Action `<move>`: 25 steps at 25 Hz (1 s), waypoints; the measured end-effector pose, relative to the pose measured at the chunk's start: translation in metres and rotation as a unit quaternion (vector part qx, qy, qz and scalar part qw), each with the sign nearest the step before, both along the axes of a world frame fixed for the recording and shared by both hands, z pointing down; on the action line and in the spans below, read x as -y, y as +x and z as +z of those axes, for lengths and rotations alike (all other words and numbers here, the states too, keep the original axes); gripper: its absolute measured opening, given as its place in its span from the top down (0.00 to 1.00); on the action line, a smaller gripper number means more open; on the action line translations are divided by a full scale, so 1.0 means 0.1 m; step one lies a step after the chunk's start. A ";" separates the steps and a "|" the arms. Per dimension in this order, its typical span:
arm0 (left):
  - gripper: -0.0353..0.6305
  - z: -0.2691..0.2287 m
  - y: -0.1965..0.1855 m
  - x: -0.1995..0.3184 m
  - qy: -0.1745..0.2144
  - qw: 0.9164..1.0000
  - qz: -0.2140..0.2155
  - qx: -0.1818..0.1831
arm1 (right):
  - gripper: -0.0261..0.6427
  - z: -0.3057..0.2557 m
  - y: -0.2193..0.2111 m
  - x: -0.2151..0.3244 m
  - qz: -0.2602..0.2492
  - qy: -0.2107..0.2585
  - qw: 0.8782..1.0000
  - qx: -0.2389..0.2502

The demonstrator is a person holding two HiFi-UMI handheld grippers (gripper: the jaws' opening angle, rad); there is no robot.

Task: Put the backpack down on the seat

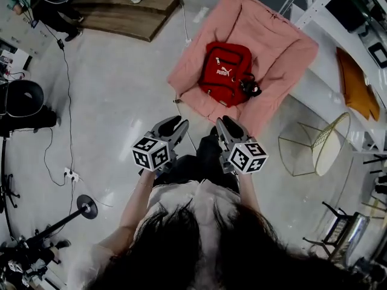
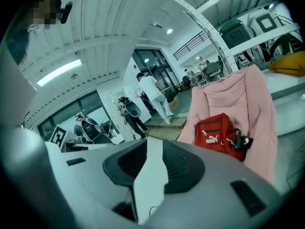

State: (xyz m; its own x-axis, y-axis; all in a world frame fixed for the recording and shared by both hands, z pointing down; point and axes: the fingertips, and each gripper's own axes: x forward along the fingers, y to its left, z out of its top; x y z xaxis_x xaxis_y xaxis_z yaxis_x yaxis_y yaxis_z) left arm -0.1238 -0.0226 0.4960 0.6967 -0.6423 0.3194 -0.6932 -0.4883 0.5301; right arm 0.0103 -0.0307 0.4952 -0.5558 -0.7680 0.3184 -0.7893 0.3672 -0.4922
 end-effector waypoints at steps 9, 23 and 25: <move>0.77 -0.02 0.18 -0.46 -0.006 1.000 0.012 -0.021 | 0.84 -0.16 0.05 -0.54 -0.009 0.014 1.000 -0.013; 0.77 -0.27 0.71 -0.95 0.005 1.000 0.002 -0.006 | 0.84 -0.31 0.56 -1.09 -0.029 0.012 0.999 -0.014; 0.77 -0.32 0.80 -1.06 0.011 1.000 0.000 -0.003 | 0.84 -0.29 0.66 -1.20 -0.032 0.012 0.999 -0.011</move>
